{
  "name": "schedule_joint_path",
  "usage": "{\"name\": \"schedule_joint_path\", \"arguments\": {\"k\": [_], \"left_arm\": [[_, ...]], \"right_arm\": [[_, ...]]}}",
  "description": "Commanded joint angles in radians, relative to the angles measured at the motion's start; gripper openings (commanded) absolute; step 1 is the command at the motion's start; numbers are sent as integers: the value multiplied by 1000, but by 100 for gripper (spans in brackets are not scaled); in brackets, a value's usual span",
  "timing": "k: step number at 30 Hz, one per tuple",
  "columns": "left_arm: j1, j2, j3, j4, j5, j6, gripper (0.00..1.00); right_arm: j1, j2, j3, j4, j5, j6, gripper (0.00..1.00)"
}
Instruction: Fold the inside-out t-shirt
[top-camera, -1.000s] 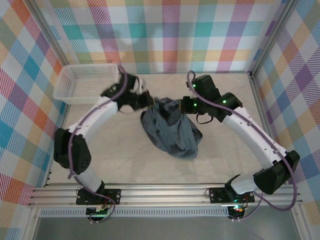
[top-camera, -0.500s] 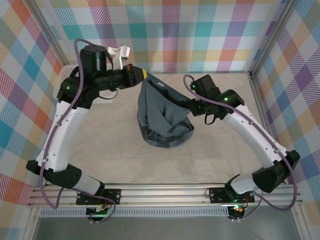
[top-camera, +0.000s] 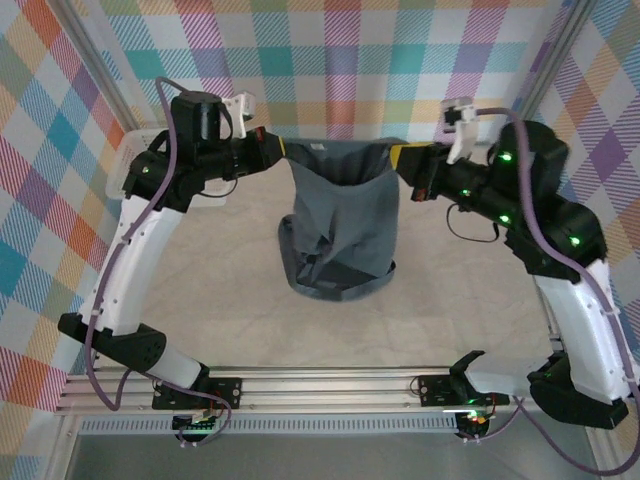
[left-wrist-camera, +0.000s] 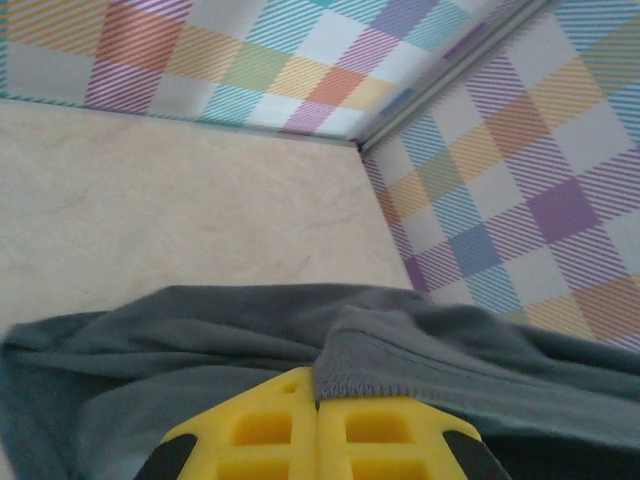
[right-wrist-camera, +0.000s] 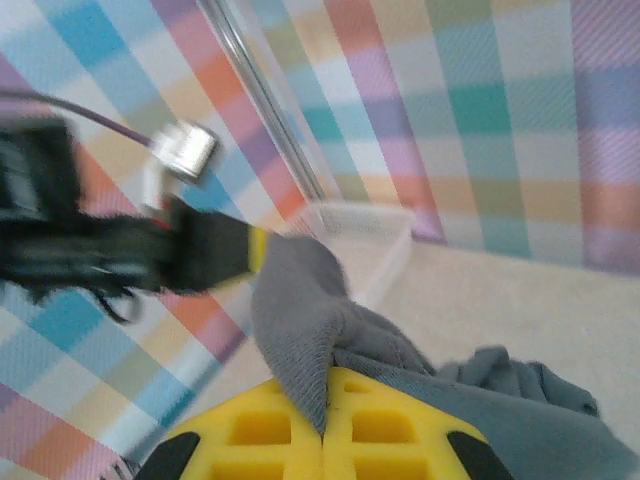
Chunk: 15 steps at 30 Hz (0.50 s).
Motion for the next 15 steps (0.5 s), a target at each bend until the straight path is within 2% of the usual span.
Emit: {"name": "schedule_joint_path", "arguments": {"k": [1, 3, 7, 10, 13, 15], "left_arm": [[17, 40, -42, 22, -104, -10, 0], [24, 48, -103, 20, -142, -9, 0], [41, 14, -259, 57, -154, -4, 6], [56, -32, -346, 73, -145, -12, 0], [60, -68, -377, 51, -171, 4, 0], [62, -84, -404, 28, -212, 11, 0]], "right_arm": [[-9, 63, -8, -45, 81, 56, 0], [-12, 93, -15, -82, 100, 79, 0], [-12, 135, -82, -48, 25, 96, 0], [-14, 155, -122, -42, 37, 99, 0], [-15, 191, -112, -95, 77, 105, 0], [-15, 217, -127, -92, 10, 118, 0]]}}
